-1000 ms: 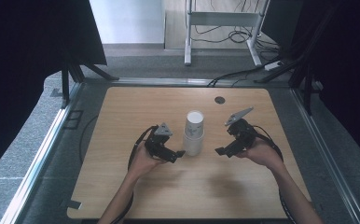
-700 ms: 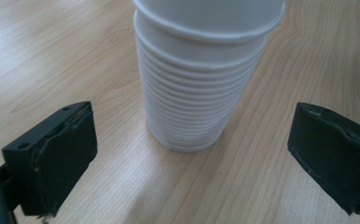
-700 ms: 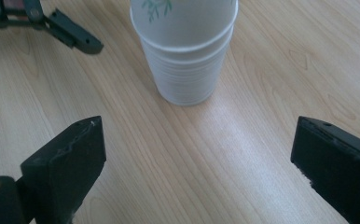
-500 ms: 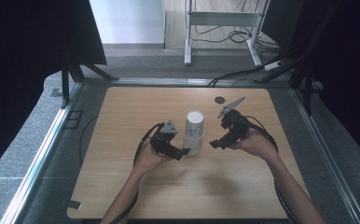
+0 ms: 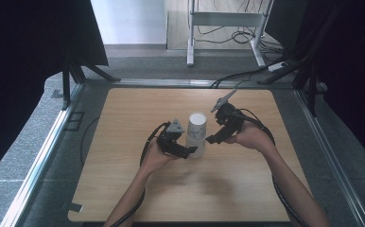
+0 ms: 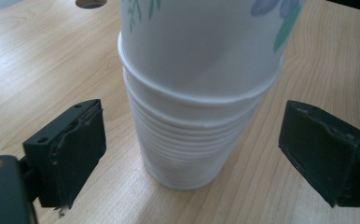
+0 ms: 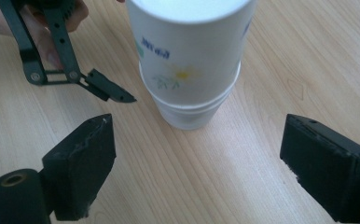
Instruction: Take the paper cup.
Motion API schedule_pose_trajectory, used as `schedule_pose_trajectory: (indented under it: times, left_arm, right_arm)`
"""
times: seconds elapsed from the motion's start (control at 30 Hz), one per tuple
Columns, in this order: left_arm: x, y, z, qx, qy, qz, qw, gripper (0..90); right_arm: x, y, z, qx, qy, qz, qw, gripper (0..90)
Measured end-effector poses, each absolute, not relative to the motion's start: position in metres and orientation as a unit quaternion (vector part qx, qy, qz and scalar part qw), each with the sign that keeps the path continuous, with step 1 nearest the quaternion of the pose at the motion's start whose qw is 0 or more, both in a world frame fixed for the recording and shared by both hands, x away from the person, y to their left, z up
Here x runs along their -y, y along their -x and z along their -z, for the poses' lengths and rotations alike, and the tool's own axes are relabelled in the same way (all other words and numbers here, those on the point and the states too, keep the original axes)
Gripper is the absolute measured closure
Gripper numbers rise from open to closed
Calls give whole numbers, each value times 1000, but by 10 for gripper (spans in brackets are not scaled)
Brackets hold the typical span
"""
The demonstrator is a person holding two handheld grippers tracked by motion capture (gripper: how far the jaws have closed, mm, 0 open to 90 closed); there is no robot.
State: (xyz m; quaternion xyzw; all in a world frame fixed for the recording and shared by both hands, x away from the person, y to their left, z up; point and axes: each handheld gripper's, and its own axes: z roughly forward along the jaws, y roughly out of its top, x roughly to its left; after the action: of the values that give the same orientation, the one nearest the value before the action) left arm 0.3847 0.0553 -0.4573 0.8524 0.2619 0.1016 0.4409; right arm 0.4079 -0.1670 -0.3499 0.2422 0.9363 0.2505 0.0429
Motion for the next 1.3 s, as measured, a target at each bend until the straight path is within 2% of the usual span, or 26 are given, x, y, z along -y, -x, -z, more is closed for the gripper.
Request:
schedule_pose_trajectory:
  times: [0.53, 1.03, 1.3]
  left_arm:
    - [-51, -388, 456, -264, -845, -104, 454, 138]
    - [-52, -389, 458, -264, -842, -104, 460, 173]
    - [-51, -387, 460, -258, -838, -108, 468, 229]
  right_arm:
    - [137, -421, 327, -948, -226, -219, 44, 146]
    - [113, -437, 321, -953, -226, -198, 41, 167]
    - [103, -440, 320, -958, -220, -183, 32, 229]
